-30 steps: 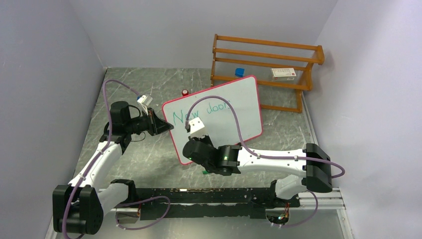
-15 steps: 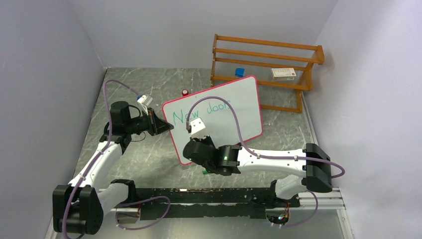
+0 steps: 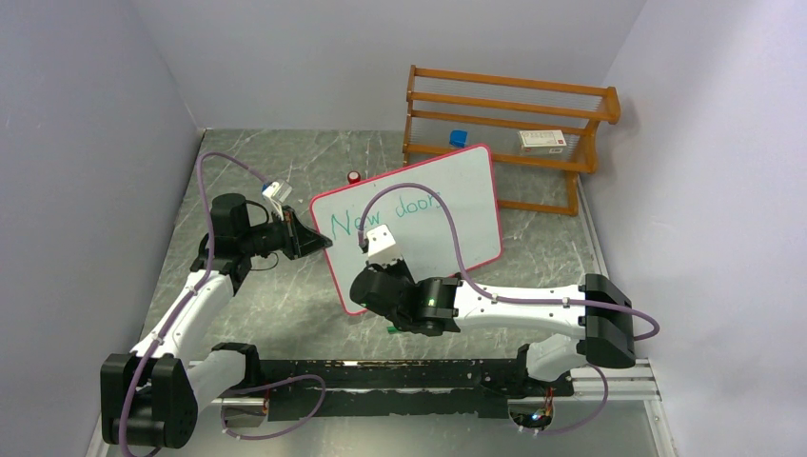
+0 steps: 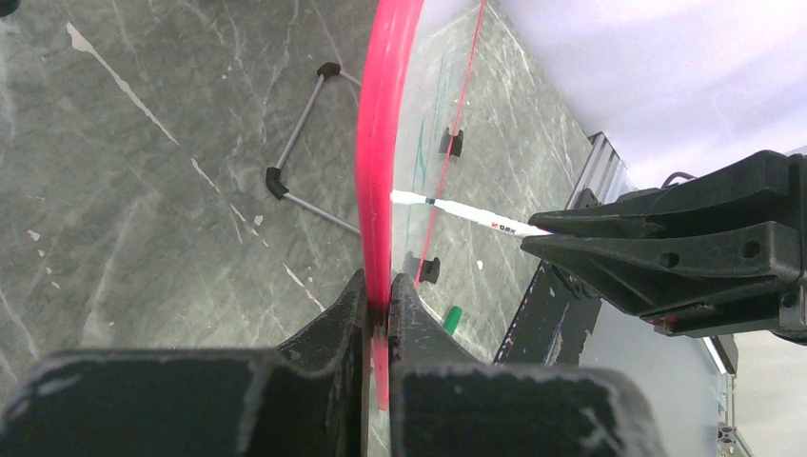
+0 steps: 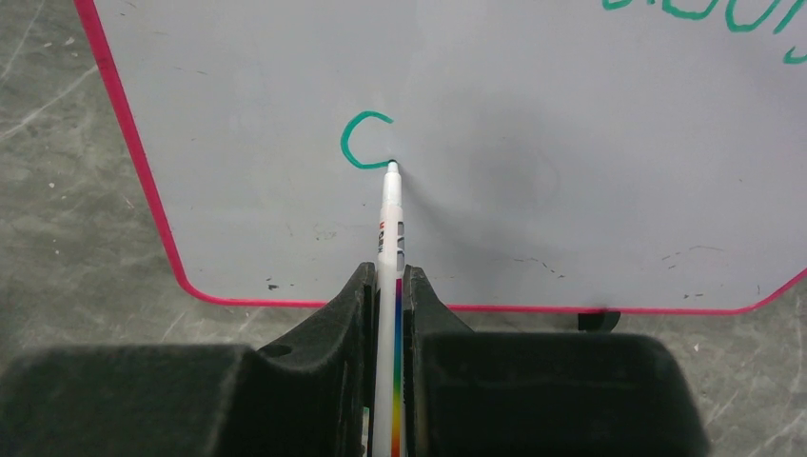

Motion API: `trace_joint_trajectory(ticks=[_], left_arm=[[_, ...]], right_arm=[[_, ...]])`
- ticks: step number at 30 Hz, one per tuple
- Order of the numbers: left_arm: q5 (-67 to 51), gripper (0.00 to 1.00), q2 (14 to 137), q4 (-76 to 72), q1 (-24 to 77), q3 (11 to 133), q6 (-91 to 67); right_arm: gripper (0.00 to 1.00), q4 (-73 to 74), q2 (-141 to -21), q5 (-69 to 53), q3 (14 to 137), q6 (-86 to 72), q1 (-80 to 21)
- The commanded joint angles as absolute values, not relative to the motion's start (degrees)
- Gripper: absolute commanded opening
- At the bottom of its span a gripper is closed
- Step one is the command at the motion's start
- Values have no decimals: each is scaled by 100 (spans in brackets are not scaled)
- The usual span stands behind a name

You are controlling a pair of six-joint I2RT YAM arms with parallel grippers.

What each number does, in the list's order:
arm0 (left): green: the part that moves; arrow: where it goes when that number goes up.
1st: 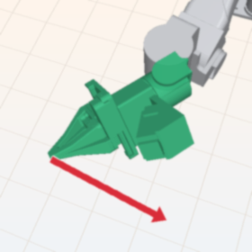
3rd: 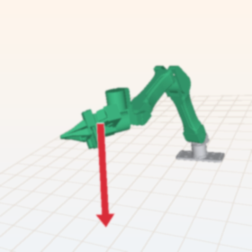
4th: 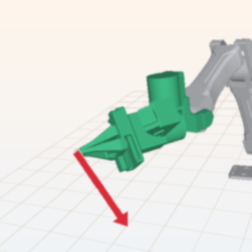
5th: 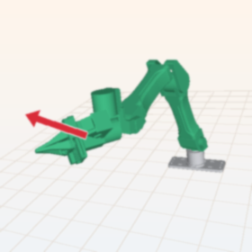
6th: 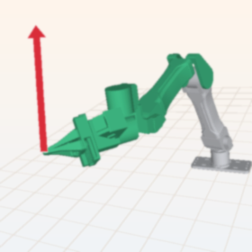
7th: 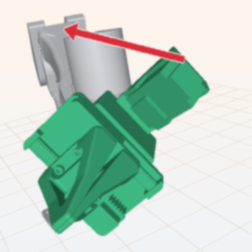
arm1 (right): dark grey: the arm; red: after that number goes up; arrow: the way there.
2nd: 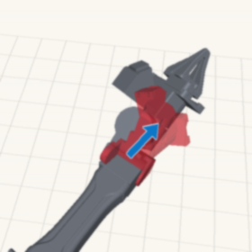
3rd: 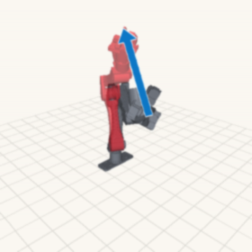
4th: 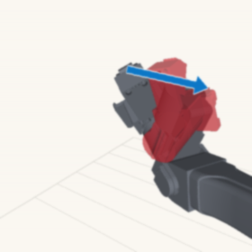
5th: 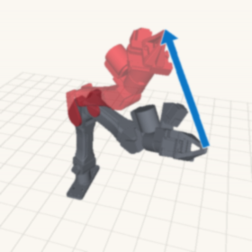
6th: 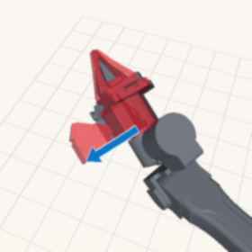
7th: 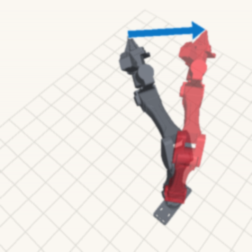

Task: Write a sentence on the whiteboard

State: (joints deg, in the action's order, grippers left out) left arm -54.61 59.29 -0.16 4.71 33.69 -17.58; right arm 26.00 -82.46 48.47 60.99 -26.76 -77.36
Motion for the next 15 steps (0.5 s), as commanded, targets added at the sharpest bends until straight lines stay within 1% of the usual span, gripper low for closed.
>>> trace_joint_trajectory(ticks=[1,15], left_arm=[[-5424,5,5941,105,466,3428,-1670],[-5446,5,5958,102,466,3419,-1680]], right_arm=[[0,2430,-8253,5181,6029,-2745,-7656],[0,2158,-8246,5268,6092,-2546,-7644]])
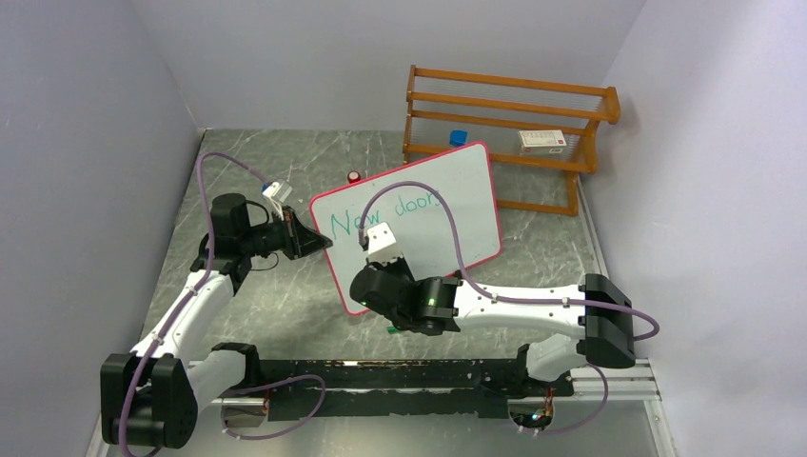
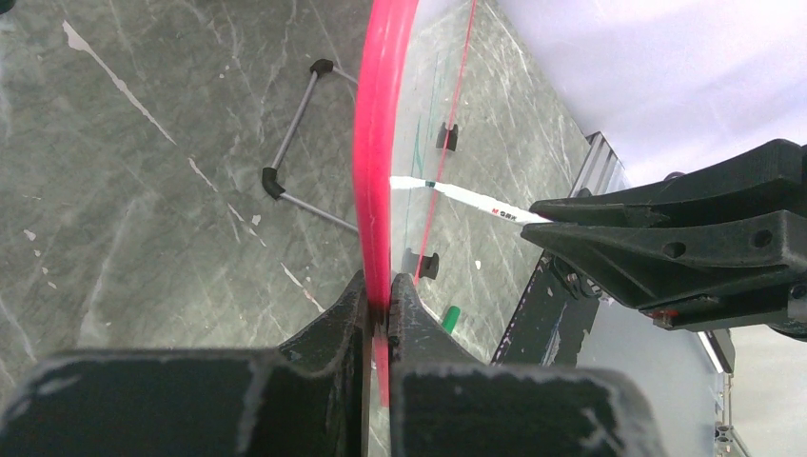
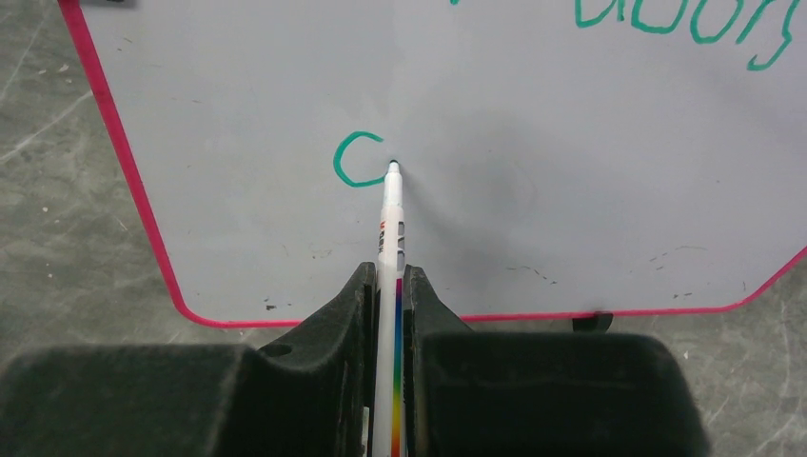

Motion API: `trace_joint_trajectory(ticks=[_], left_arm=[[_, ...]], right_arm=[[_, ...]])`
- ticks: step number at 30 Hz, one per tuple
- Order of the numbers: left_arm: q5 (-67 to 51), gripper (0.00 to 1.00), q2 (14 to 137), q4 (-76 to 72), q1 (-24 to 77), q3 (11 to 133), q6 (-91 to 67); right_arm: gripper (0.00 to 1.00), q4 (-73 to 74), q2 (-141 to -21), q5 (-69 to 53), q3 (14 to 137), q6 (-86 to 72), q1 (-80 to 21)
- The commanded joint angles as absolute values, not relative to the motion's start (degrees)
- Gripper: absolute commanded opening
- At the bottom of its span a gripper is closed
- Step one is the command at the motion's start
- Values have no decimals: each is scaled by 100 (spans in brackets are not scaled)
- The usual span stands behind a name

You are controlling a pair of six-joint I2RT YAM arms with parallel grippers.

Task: Write a sentence on the whiteboard

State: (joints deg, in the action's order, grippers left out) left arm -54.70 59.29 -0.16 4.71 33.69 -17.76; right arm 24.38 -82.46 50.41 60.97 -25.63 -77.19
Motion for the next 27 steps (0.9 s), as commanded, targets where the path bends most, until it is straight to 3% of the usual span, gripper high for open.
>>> trace_joint_trajectory(ticks=[1,27], left_arm=[[-5446,5,5959,97,466,3419,-1680],[-5423,5,5949,113,466,3428,-1672]], right_arm=[[0,2140,-8244,5261,6096,-2536,-7646],[0,1829,-8262,4998,6183,-2347,-7640]])
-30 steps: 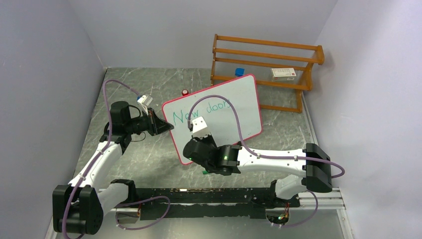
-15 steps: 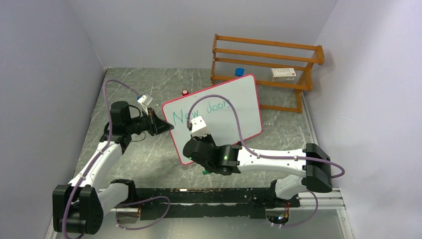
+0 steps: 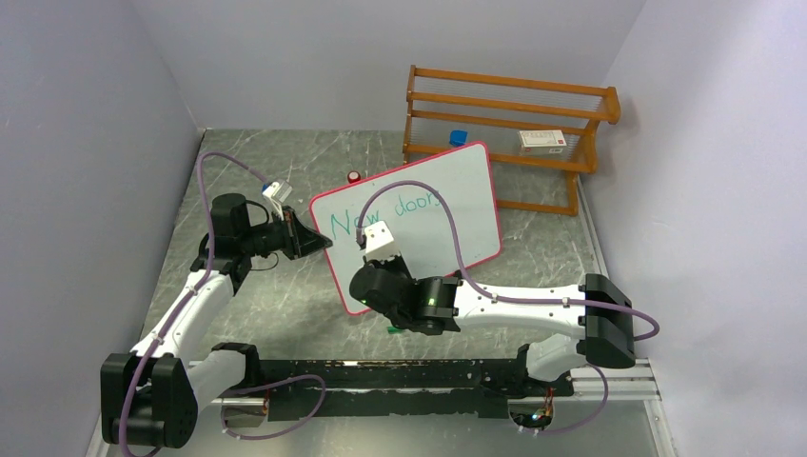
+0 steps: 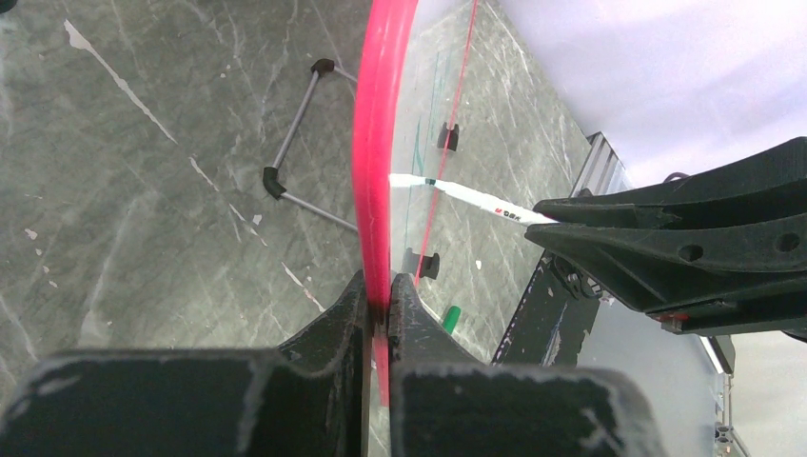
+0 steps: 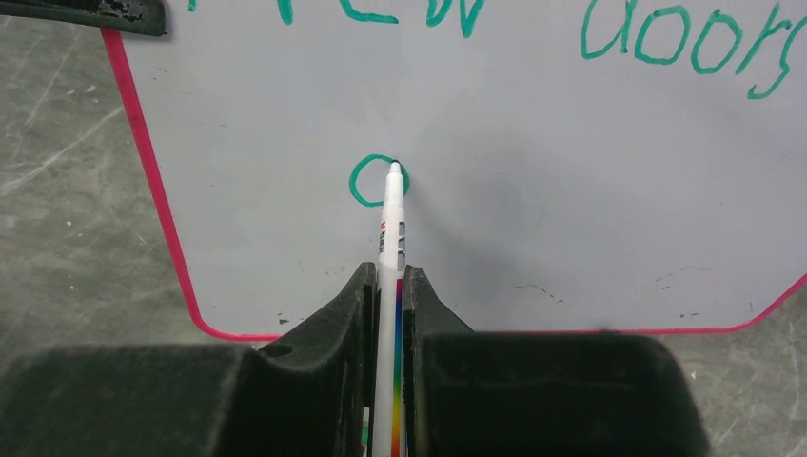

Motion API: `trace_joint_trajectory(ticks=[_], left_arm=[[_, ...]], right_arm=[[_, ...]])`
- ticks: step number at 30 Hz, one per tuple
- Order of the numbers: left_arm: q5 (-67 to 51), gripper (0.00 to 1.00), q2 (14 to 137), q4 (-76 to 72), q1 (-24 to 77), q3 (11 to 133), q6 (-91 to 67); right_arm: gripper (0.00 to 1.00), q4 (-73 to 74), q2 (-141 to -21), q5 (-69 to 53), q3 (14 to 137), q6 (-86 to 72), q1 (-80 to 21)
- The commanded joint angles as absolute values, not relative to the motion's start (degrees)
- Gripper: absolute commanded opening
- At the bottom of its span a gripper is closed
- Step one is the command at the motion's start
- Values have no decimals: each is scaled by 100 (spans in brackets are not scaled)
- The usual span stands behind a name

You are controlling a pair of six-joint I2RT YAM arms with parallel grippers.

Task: Write a sentence on the whiteboard

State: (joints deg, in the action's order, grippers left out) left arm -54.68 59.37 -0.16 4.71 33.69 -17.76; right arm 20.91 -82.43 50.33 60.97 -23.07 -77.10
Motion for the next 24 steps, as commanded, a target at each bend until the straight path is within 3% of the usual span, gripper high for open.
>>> trace_joint_trajectory(ticks=[1,24], left_arm=[[-5410,5,5957,126,466,3434,-1662],[-5264,5,5988,256,466,3474,-1597]], right_arm=[[0,1847,-8262,4993,6187,-2351,-7645],[0,2155,-7727,5051,5775,-2620,-7620]])
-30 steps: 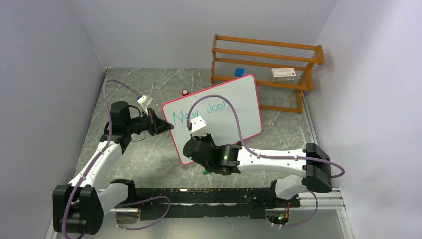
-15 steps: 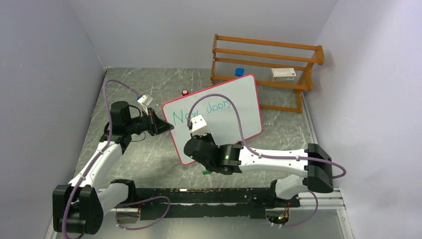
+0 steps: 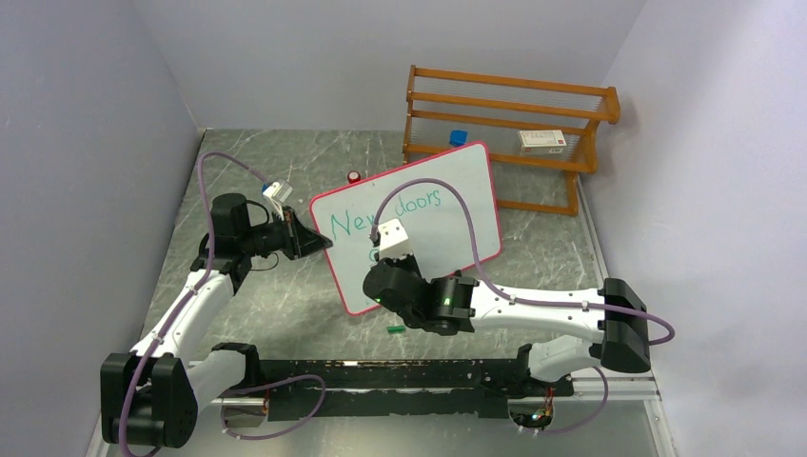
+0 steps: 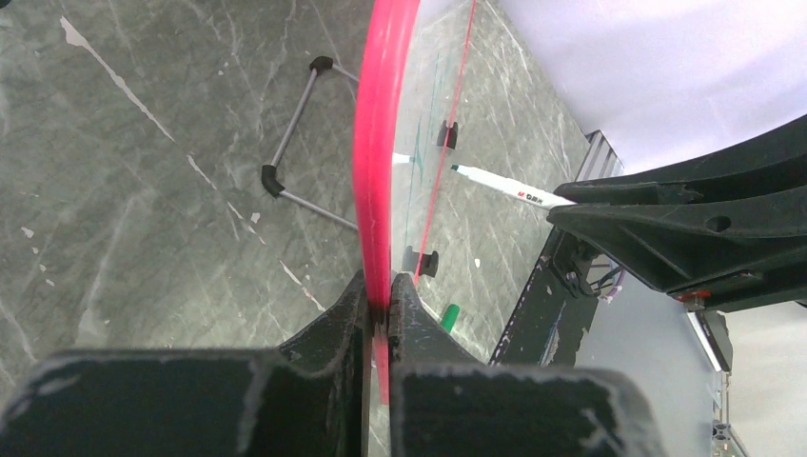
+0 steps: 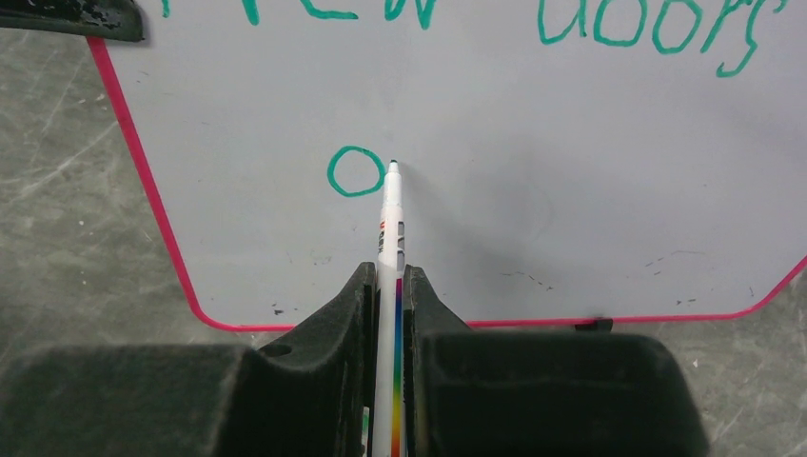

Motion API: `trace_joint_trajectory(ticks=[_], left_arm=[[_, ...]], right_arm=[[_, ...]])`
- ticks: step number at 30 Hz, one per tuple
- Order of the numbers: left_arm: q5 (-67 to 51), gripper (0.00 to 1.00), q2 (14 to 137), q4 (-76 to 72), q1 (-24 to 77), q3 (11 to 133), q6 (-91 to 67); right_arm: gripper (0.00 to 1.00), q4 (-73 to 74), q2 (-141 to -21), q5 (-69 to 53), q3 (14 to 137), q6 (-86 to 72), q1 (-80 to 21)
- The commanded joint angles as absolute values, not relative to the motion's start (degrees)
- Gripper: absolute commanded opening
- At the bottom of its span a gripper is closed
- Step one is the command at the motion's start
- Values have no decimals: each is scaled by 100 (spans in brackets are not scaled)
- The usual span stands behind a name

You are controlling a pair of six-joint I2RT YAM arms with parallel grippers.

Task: Write a sentence on the whiteboard

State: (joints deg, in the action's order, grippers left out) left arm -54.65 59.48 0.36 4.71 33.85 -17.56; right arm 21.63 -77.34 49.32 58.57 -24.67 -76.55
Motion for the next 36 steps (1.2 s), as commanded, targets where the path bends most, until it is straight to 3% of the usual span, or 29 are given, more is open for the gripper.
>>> trace_joint_trajectory(ticks=[1,36], left_arm=[[-5265,5,5986,247,461,3472,-1602],[-5343,5,6005,191,465,3463,-1622]], right_arm=[[0,2149,-7746,5040,5782,-2621,-7614],[0,2042,-8114,4829,5878,-2502,-7392]])
